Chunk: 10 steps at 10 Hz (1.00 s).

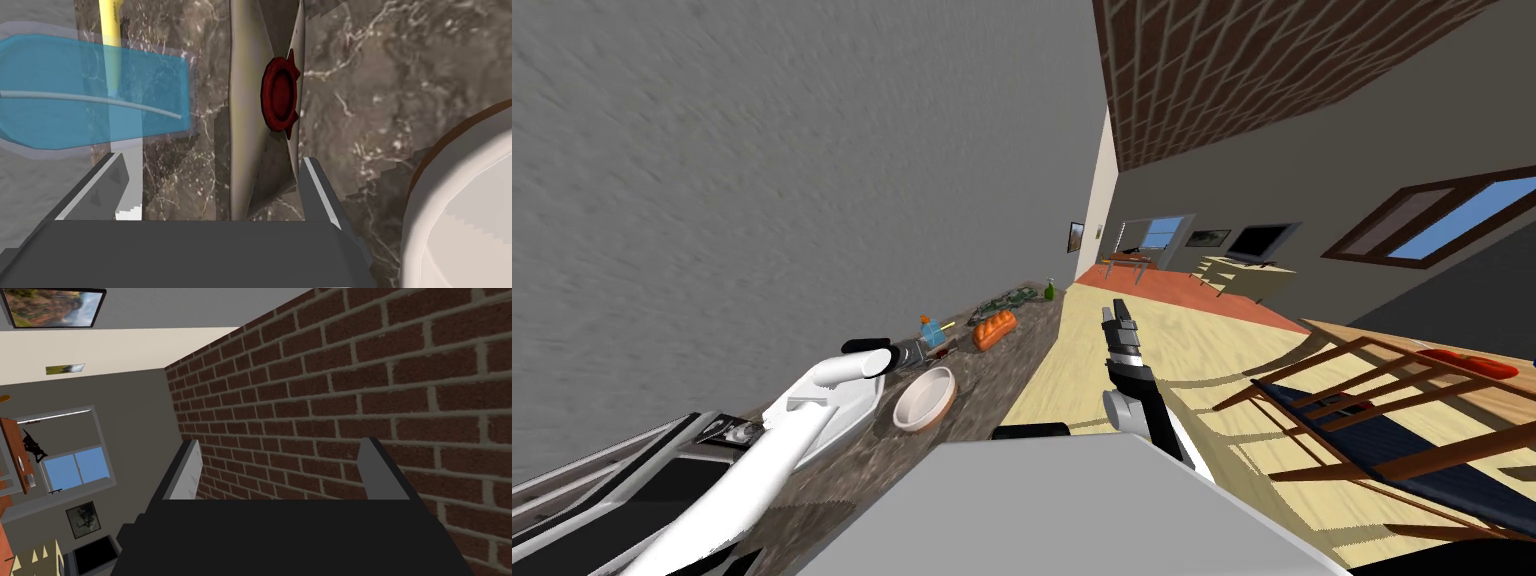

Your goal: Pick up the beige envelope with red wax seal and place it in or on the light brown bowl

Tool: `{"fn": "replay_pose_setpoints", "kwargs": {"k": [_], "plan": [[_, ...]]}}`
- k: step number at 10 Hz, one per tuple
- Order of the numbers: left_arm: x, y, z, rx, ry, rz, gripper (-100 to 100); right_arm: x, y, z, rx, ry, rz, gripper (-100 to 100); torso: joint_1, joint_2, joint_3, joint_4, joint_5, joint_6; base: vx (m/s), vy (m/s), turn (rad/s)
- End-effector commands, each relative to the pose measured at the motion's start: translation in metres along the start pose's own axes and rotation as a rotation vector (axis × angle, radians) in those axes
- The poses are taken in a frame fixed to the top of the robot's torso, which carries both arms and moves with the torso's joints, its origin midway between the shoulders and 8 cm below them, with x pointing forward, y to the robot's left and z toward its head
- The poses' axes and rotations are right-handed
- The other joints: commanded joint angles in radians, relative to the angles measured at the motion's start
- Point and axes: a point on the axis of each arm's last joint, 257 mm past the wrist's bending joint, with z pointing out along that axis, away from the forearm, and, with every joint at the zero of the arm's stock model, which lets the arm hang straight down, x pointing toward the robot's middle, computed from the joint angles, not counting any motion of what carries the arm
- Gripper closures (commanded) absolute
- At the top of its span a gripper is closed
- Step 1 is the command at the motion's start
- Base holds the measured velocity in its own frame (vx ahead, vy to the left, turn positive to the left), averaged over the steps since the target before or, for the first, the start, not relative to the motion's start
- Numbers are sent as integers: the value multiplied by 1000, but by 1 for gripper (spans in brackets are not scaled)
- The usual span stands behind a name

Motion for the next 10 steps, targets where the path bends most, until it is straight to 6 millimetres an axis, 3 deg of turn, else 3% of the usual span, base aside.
{"fn": "replay_pose_setpoints", "kwargs": {"k": [1,2,10], "plan": [[-3,5,0,-23,-14,-4,-100,0,0,0,0,0,0,0,0,0,0,0,0,0,11,-7,11],[-18,4,-1,-63,-48,-31,-100,0,0,0,0,0,0,0,1,1,0,0,0,0,25,-24,-159],[-83,27,-21,-286,-216,-143,-100,0,0,0,0,0,0,0,0,-1,-1,0,0,0,37,-24,-91]]}}
